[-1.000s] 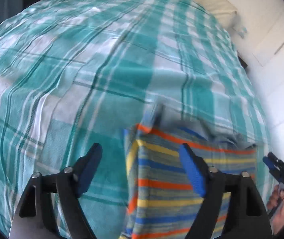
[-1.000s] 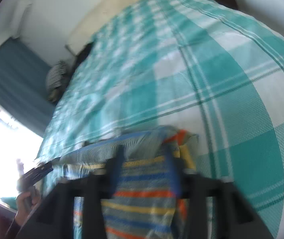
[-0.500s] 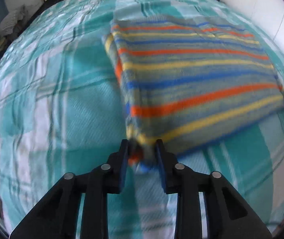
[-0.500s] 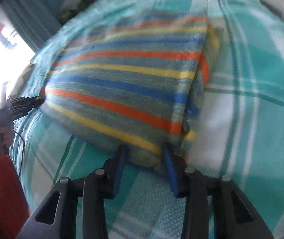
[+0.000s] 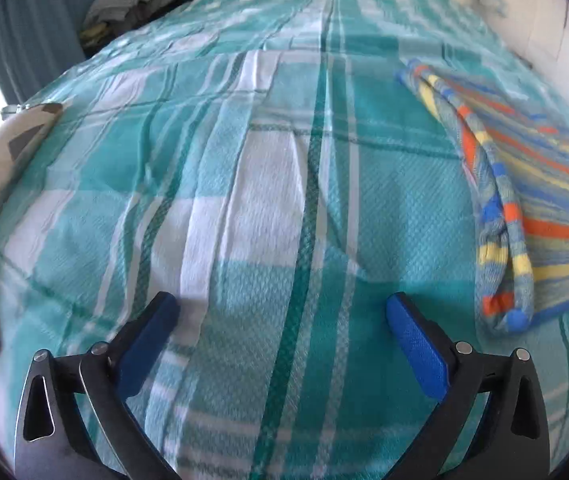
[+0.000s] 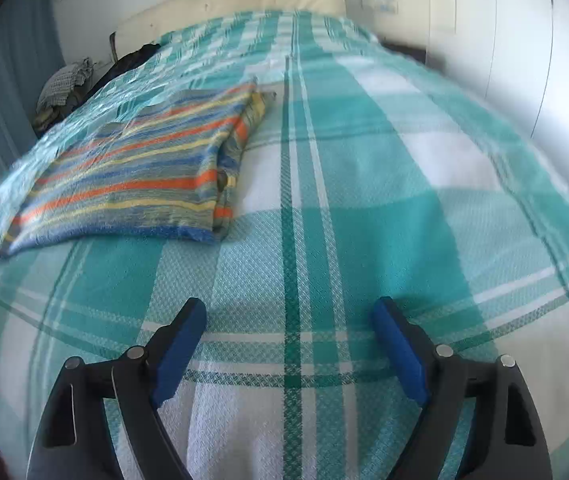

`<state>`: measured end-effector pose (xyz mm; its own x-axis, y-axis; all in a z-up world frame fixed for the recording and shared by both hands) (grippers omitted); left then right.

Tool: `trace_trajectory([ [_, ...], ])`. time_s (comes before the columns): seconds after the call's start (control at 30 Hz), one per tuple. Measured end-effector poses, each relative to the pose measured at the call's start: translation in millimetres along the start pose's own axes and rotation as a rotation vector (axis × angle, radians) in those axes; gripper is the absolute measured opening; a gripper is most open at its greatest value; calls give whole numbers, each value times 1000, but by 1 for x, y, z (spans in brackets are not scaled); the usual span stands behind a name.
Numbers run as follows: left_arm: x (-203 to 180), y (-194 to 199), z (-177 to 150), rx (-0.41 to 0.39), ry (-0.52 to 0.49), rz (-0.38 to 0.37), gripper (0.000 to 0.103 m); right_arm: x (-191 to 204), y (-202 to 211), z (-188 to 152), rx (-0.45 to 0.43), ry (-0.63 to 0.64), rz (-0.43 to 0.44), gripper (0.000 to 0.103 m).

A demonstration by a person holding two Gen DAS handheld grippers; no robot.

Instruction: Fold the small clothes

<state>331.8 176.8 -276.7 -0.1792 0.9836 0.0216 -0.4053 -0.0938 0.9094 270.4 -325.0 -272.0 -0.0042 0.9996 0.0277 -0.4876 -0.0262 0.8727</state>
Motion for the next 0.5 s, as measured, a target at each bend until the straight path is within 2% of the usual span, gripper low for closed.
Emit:
trace_trajectory([
  [0.07,-2,7,-2,-21,-4,16,103,8,-6,-1,29,39,-37,96],
  [0.13,-4,6,-4,-30,-12,30,103,9,-9,-2,38,45,-23,99],
  [0.27,0,6,-5,-27,6,-8,103,3,-11,-1,26,14,49,101],
  [0.5,1,2,-2,-26,3,-1,103,10,-12,5,28,43,-3,103],
])
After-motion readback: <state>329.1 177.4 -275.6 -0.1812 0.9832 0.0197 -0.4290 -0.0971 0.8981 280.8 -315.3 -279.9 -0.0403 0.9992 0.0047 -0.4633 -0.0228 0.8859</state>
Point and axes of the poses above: each gripper's, at about its wrist camera, not at the fingertips, and y roughly against the way its jaws point, x to its left, z to its top, the point moved 9 cm from there along -y, roughly the way its jaws point, and after that the axes turned 12 degrees about x, right-handed, at the moved point
